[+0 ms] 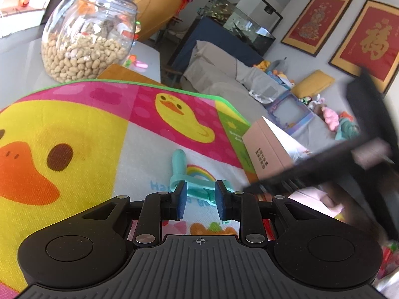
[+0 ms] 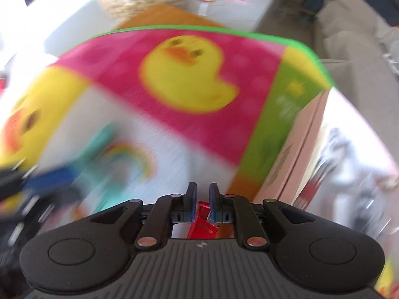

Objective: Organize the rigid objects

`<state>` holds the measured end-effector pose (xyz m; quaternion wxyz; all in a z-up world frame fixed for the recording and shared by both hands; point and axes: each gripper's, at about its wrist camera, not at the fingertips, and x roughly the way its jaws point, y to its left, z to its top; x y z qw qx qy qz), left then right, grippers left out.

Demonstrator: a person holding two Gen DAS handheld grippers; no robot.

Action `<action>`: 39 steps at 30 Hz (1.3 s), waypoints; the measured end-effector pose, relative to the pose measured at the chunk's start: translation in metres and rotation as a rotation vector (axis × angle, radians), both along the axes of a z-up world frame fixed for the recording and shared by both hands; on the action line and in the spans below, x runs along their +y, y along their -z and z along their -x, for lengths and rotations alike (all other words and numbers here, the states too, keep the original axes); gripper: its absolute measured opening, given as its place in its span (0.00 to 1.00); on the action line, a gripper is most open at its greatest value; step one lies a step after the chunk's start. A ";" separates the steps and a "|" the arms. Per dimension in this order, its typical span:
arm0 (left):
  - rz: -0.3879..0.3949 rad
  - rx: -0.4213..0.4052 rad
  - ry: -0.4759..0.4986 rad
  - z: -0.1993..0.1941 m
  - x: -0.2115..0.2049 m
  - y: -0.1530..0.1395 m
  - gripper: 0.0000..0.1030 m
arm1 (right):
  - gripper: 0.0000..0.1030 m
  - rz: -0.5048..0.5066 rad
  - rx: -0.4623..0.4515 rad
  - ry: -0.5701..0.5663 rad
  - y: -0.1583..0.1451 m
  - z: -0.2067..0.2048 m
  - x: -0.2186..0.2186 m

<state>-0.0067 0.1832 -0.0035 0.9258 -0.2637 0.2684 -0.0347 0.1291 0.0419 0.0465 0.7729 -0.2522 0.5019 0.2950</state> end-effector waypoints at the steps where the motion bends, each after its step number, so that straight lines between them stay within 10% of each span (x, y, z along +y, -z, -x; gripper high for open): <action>1: -0.014 0.004 0.002 0.000 -0.003 -0.001 0.26 | 0.09 -0.008 -0.031 -0.014 -0.003 0.016 -0.006; 7: -0.104 0.035 0.005 -0.001 -0.021 -0.010 0.26 | 0.28 -0.061 -0.145 -0.054 -0.004 0.075 -0.047; 18: -0.266 0.044 0.041 -0.017 -0.037 -0.035 0.26 | 0.43 -0.262 -0.202 0.240 0.024 0.075 -0.141; 26: -0.093 0.043 -0.089 -0.049 0.027 -0.038 0.26 | 0.71 -0.374 -0.278 0.271 0.041 0.103 -0.168; 39: -0.014 0.209 0.126 -0.058 0.009 -0.008 0.26 | 0.80 -0.425 -0.269 0.266 0.044 0.105 -0.173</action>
